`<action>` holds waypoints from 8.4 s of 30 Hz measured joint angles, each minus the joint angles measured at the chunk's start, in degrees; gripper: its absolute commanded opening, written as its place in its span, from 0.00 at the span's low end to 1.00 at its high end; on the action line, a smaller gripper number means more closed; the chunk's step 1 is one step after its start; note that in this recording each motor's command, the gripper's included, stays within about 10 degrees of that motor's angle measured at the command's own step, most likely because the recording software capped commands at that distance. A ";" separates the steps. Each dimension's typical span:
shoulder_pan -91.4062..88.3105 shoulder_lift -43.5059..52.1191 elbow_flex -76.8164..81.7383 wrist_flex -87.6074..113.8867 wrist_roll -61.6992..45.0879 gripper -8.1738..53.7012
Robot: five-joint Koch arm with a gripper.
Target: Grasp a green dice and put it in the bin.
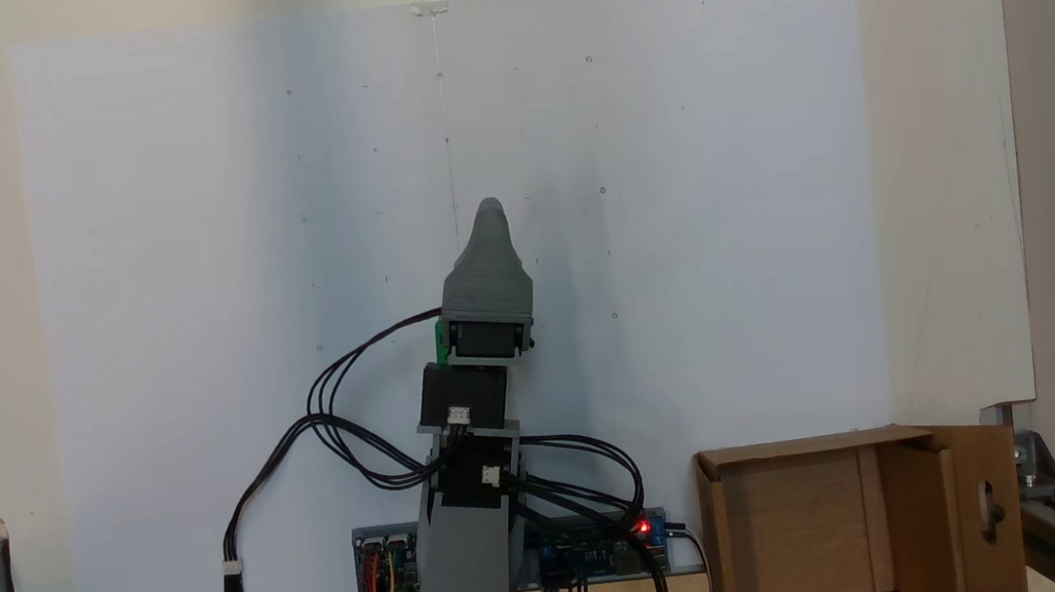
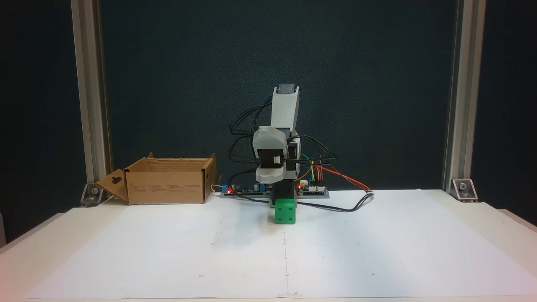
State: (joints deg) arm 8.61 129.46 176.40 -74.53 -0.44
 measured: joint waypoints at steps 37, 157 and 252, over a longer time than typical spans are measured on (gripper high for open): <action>-0.79 0.00 -28.12 44.38 -0.09 0.84; -11.07 -10.28 -35.60 115.31 11.34 0.86; 27.42 -23.82 -87.71 142.21 -3.08 0.33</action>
State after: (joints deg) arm 36.04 105.64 88.68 67.68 -3.52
